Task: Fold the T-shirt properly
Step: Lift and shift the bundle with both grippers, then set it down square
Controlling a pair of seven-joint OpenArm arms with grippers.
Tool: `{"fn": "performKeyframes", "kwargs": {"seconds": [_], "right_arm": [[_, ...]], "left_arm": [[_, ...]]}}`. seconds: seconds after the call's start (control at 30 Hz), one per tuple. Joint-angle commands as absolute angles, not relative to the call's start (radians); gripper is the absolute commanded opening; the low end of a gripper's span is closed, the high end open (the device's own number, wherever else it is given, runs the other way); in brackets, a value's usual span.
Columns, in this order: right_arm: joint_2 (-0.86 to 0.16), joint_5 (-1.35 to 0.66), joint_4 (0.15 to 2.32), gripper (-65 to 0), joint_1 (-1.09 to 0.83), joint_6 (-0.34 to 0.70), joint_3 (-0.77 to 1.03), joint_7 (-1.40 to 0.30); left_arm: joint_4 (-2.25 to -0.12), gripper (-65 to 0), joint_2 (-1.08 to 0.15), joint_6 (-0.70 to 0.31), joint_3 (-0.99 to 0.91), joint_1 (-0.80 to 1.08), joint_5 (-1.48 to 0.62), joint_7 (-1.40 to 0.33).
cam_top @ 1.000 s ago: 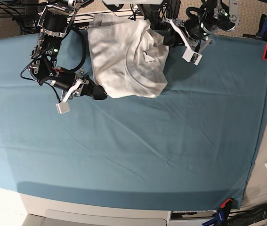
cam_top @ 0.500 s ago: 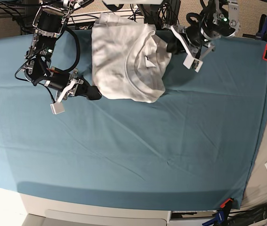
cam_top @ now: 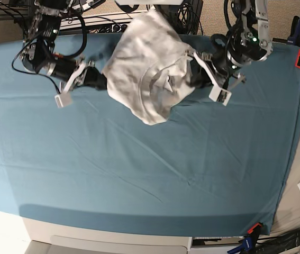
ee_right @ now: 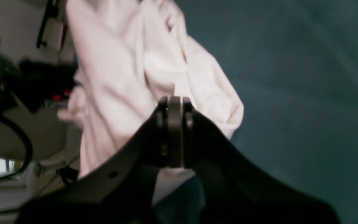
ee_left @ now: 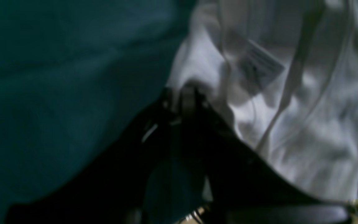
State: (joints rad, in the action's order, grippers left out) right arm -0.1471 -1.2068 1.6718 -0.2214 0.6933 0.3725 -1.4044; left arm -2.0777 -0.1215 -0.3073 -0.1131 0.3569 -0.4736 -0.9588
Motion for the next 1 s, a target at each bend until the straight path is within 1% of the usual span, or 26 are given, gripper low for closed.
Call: {"fn": "performKeyframes", "kwargs": {"seconds": [0.0, 0.17, 0.37, 0.57, 0.77, 0.97], "right_arm": [[-0.155, -1.237, 1.696, -65.0, -0.233, 0.698, 0.375, -1.396], [-0.155, -1.242, 1.702, -65.0, -0.308, 0.698, 0.375, -1.396], [-0.155, -1.290, 1.702, -65.0, -0.395, 0.698, 0.375, -1.396], [-0.155, -1.325, 1.702, -65.0, -0.466, 0.698, 0.375, -1.396], [-0.130, -1.354, 1.704, -65.0, -0.480, 0.698, 0.375, -1.396], [-0.086, -1.354, 1.709, -65.0, -0.479, 0.698, 0.374, -1.396]], "left_arm": [[-2.093, -65.0, -0.122, -0.311, -0.114, 0.334, -0.490, -0.921], [-2.030, -65.0, -0.122, -0.311, -0.104, 0.258, -0.494, -0.916], [-1.863, -65.0, -0.122, -0.311, -0.026, 0.128, -0.493, -0.916], [-1.790, -65.0, -0.122, -0.310, 0.035, 0.004, -0.471, -0.918], [-1.731, -65.0, -0.117, -0.310, 0.044, -0.063, -0.473, -0.917], [-1.718, -65.0, -0.117, -0.311, 0.044, -0.069, -0.472, -0.916]]}}
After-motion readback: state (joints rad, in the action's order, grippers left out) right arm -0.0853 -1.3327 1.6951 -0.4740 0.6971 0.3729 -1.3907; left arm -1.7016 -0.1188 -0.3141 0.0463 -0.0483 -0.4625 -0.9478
